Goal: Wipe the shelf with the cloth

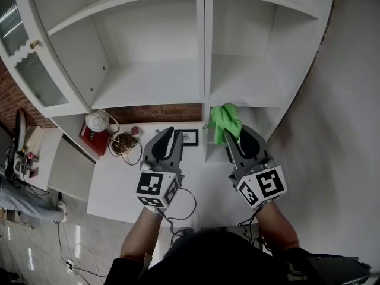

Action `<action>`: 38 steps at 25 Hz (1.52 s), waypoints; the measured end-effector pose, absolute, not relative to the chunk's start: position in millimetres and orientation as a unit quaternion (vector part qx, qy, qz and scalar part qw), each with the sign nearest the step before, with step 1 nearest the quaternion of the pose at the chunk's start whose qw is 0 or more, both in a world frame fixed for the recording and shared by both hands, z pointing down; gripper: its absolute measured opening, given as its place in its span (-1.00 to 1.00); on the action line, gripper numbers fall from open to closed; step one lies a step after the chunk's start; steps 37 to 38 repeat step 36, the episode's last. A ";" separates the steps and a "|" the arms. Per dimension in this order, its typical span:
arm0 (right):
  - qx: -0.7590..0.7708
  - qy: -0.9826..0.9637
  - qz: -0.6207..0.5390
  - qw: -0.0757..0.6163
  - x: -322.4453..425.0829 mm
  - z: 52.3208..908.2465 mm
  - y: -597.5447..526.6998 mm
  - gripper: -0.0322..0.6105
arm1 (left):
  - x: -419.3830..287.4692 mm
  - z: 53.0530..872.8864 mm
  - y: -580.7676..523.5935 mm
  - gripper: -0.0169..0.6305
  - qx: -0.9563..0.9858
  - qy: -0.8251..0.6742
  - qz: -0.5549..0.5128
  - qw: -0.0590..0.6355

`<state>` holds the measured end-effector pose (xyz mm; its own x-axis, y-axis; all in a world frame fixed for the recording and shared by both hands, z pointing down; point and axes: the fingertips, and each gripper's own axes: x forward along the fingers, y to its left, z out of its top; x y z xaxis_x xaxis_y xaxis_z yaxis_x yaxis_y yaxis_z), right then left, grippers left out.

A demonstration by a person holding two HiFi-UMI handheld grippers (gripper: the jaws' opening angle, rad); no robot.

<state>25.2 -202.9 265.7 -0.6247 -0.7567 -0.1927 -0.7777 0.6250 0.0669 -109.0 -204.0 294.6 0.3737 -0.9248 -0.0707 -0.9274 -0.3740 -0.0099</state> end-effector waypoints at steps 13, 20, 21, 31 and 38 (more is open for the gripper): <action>-0.421 0.902 0.056 0.070 27.6 271.2 -205.8 -0.60 | -106.2 295.5 -206.8 -0.71 -0.828 0.560 0.027 0.026; -0.417 0.904 0.056 0.075 27.5 272.3 -205.7 -0.59 | -104.6 300.3 -209.3 -0.71 -0.827 0.561 0.025 0.022; -0.416 0.904 0.056 0.075 27.4 272.2 -205.7 -0.60 | -104.4 301.2 -209.6 -0.71 -0.827 0.561 0.025 0.021; -0.404 0.910 0.053 0.077 26.7 273.1 -205.7 -0.60 | -102.5 302.9 -212.1 -0.71 -0.824 0.566 0.024 0.020; -0.399 0.912 0.053 0.076 27.5 274.3 -206.3 -0.60 | -99.4 303.8 -213.1 -0.71 -0.823 0.568 0.024 0.019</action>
